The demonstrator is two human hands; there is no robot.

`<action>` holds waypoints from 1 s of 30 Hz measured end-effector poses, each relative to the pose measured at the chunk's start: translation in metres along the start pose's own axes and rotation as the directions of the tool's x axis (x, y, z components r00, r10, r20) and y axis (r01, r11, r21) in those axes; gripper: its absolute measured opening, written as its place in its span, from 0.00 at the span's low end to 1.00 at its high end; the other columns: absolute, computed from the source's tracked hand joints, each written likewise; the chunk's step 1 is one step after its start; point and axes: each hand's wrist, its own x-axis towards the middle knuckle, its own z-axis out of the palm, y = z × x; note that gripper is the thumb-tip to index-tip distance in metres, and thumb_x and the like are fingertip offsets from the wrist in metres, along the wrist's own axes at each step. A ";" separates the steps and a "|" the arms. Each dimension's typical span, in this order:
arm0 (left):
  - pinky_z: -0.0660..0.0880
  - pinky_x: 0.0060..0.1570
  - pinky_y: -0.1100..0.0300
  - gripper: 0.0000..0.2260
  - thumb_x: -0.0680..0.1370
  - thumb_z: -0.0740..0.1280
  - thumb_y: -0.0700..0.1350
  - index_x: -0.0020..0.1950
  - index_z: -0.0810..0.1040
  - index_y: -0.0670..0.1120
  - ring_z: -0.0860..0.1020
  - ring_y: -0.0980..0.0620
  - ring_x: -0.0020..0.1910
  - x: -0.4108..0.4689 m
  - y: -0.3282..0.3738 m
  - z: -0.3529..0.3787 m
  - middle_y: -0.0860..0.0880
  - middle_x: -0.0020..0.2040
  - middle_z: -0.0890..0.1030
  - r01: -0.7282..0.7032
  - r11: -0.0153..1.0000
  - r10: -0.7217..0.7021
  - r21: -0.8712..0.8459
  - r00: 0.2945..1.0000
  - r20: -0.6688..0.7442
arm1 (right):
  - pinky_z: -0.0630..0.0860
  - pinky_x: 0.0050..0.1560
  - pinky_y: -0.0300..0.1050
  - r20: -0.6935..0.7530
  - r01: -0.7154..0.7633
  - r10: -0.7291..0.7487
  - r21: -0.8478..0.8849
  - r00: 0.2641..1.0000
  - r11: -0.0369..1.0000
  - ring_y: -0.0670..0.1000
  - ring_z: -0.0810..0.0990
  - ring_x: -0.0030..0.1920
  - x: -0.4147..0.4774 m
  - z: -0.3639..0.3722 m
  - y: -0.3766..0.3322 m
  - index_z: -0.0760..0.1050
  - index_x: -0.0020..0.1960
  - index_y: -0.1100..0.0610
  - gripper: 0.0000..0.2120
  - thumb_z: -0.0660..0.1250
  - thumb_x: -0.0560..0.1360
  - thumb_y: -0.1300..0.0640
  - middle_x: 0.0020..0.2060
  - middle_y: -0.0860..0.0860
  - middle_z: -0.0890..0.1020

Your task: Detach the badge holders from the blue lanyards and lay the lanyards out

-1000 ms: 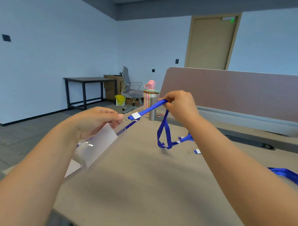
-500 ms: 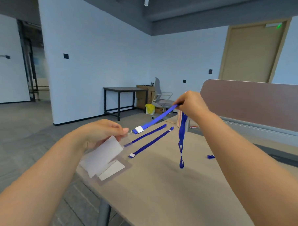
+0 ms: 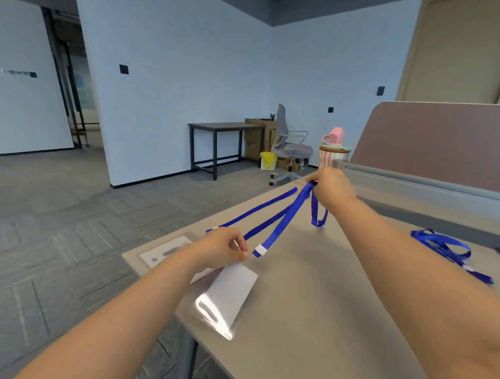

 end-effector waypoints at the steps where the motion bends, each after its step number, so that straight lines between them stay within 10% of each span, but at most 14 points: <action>1: 0.71 0.41 0.66 0.04 0.74 0.69 0.47 0.42 0.75 0.53 0.75 0.56 0.41 0.001 -0.003 0.001 0.54 0.41 0.77 -0.022 0.998 0.021 0.053 0.999 0.028 | 0.76 0.51 0.51 0.043 -0.023 0.023 0.011 0.999 1.000 0.60 0.77 0.53 -0.001 0.009 0.003 0.79 0.57 0.59 0.17 0.58 0.74 0.71 0.54 0.59 0.80; 5: 0.69 0.39 0.71 0.05 0.73 0.70 0.45 0.42 0.76 0.53 0.74 0.61 0.38 0.002 -0.013 -0.003 0.56 0.40 0.77 -0.110 0.983 0.088 0.149 0.985 0.148 | 0.74 0.53 0.48 0.079 -0.089 0.083 0.067 0.993 0.994 0.59 0.77 0.54 0.002 0.031 0.017 0.77 0.58 0.58 0.18 0.56 0.74 0.70 0.55 0.59 0.79; 19: 0.71 0.47 0.64 0.15 0.71 0.72 0.52 0.52 0.71 0.50 0.74 0.56 0.46 0.017 -0.036 0.002 0.54 0.48 0.75 -0.190 0.920 0.226 0.342 0.972 -0.068 | 0.72 0.43 0.46 -0.084 -0.130 0.146 0.168 0.986 0.977 0.53 0.72 0.44 0.018 0.050 0.015 0.76 0.60 0.56 0.16 0.55 0.78 0.66 0.53 0.58 0.79; 30: 0.70 0.54 0.63 0.20 0.75 0.66 0.53 0.66 0.69 0.50 0.73 0.56 0.56 0.044 0.003 -0.007 0.53 0.62 0.74 -0.186 0.939 0.231 0.288 0.964 -0.130 | 0.75 0.56 0.49 -0.088 -0.075 0.120 0.401 0.989 0.913 0.56 0.78 0.55 0.027 0.059 0.004 0.77 0.60 0.58 0.15 0.60 0.76 0.66 0.55 0.57 0.80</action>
